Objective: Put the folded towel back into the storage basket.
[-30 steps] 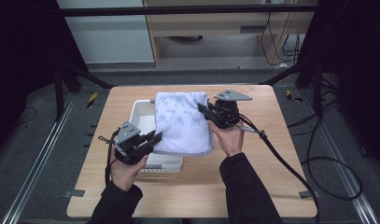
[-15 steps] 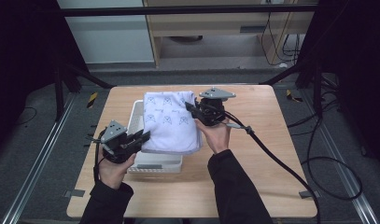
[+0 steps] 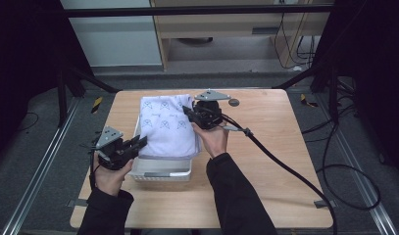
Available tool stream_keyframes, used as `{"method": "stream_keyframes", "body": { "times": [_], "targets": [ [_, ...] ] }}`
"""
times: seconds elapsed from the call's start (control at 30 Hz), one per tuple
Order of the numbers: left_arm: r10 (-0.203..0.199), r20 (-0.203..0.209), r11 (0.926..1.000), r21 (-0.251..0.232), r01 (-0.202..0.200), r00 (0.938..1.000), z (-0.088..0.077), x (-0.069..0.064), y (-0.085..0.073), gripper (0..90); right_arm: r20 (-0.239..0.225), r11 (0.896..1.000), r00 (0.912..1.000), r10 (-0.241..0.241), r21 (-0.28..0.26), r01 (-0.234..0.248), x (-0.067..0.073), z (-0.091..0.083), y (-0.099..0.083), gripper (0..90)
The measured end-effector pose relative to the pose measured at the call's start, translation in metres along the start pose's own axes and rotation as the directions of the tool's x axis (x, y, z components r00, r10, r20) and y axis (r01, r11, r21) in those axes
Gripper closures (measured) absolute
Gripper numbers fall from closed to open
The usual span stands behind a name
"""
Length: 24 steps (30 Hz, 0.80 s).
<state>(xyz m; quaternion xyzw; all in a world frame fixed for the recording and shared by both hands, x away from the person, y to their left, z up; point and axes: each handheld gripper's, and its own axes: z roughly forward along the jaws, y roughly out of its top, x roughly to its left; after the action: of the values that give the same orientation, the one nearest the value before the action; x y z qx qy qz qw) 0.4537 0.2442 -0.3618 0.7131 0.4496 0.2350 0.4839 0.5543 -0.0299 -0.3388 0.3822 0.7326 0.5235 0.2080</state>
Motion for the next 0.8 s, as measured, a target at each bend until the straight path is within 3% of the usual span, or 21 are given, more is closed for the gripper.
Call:
{"method": "stream_keyframes", "body": {
  "times": [0.23, 0.8],
  "targets": [
    [-0.015, -0.016, 0.9998, 0.011, 0.015, 0.9998, 0.000, 0.010, -0.003, 76.8, -0.014, 1.000, 0.9997, 0.020, 0.012, -0.020, 0.001, 0.011, -0.002, 76.2],
    [-0.040, -0.061, 0.9974, 0.058, 0.044, 0.9973, 0.011, 0.028, -0.014, 76.9, -0.002, 0.999, 0.9999, 0.017, 0.041, -0.017, 0.010, 0.042, -0.013, 76.2]
  ]
}}
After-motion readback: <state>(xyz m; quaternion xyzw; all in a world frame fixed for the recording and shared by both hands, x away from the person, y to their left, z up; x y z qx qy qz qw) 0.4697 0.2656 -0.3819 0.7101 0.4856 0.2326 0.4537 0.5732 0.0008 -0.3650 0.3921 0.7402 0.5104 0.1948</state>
